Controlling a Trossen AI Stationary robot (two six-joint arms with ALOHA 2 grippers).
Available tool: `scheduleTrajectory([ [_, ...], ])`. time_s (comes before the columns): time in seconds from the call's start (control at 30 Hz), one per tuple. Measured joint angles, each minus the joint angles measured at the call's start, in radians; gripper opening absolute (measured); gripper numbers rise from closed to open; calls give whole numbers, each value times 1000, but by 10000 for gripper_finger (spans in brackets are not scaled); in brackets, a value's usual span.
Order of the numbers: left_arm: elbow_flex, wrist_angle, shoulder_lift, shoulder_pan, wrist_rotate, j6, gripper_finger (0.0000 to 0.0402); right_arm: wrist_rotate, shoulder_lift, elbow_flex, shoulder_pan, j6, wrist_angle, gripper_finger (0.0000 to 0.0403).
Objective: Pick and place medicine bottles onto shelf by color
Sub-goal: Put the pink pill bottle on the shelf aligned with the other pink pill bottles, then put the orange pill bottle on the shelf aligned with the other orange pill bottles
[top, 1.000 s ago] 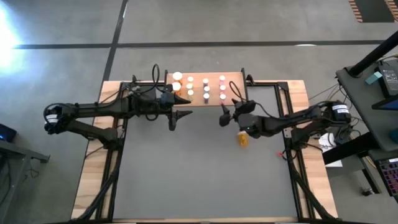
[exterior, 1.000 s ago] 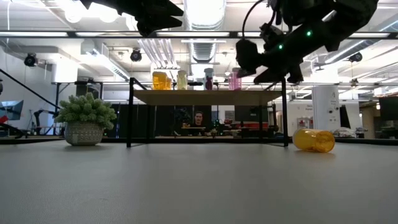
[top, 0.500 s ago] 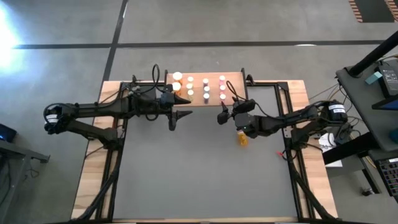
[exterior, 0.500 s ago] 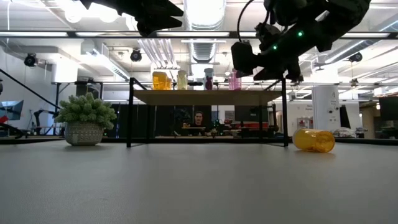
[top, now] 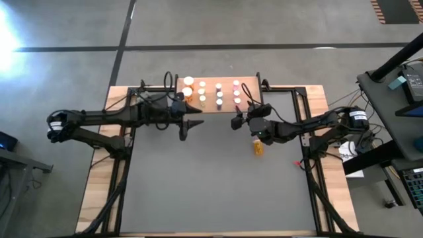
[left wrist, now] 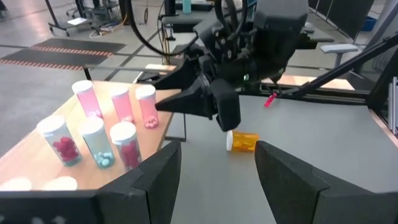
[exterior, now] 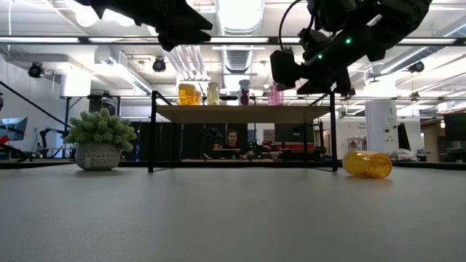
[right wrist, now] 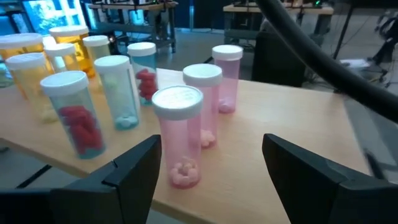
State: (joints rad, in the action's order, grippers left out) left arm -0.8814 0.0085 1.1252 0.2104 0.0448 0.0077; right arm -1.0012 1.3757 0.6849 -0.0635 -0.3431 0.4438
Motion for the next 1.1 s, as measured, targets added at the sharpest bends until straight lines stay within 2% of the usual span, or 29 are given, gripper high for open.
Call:
scheduleTrajectory([
  [0.17,7,1,0,0,0,-1,190,63,-16,2,24,-63,0,267],
  [0.37,-2,10,0,0,0,-1,190,59,-53,40,87,-82,-90,270],
  [0.47,0,8,0,0,0,-1,190,58,-86,89,118,-207,-305,270],
  [0.6,-2,8,-1,-1,0,-2,190,92,-110,197,162,-527,-767,270],
  [0.7,-6,9,-2,-1,0,-2,190,248,-111,307,178,-821,-1138,269],
  [0.8,-13,9,-11,-1,0,-4,190,438,-97,402,180,-1007,-1419,271],
  [0.97,-19,10,-24,-1,1,-79,190,632,-82,496,201,-1071,-1698,272],
  [1.1,-15,9,-42,-1,3,-169,190,737,-106,515,223,-1055,-1771,271],
])
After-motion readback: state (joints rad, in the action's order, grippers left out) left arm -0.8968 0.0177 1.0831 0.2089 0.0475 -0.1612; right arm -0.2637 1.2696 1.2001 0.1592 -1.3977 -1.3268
